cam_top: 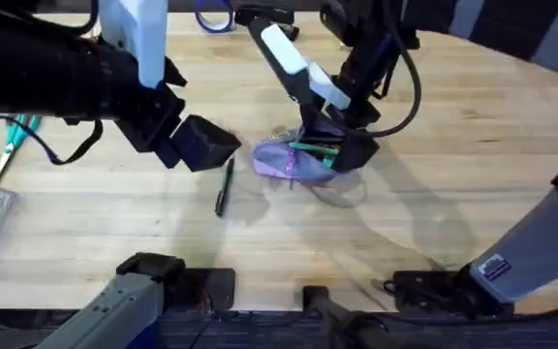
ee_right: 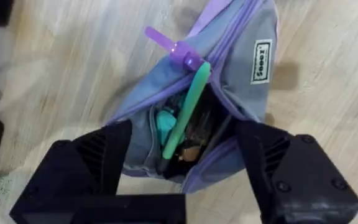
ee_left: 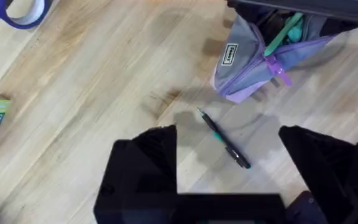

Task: Unzip the bag, pick up the pens from the table one at a time and place them inside, then zip the bag closed.

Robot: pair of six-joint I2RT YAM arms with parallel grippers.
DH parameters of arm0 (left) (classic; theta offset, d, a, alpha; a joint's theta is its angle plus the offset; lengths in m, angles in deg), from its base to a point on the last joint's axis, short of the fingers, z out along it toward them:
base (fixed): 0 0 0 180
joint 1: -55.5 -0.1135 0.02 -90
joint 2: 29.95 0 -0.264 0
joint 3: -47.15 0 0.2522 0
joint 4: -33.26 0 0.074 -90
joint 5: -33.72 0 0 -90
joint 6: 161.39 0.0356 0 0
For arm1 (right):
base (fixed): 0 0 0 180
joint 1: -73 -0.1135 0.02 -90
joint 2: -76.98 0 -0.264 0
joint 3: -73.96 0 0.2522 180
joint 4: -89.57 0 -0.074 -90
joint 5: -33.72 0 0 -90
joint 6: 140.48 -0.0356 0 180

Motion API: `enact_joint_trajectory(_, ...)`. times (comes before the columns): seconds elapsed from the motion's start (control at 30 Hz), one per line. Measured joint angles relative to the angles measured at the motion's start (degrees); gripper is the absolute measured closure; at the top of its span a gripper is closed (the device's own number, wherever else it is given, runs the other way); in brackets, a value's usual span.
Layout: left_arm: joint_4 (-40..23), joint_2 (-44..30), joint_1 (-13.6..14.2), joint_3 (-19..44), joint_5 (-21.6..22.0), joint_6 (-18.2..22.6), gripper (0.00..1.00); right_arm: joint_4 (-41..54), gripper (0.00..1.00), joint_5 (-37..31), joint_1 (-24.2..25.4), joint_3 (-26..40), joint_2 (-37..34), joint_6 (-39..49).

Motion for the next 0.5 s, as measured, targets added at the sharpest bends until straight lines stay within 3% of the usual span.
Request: enact_joint_trajectory(0.5,0.0,0.0,0.0,0.0,0.0,-0.01,0.007,-1.42,0.006,2.67,0.09,-0.22,-0.01,0.0)
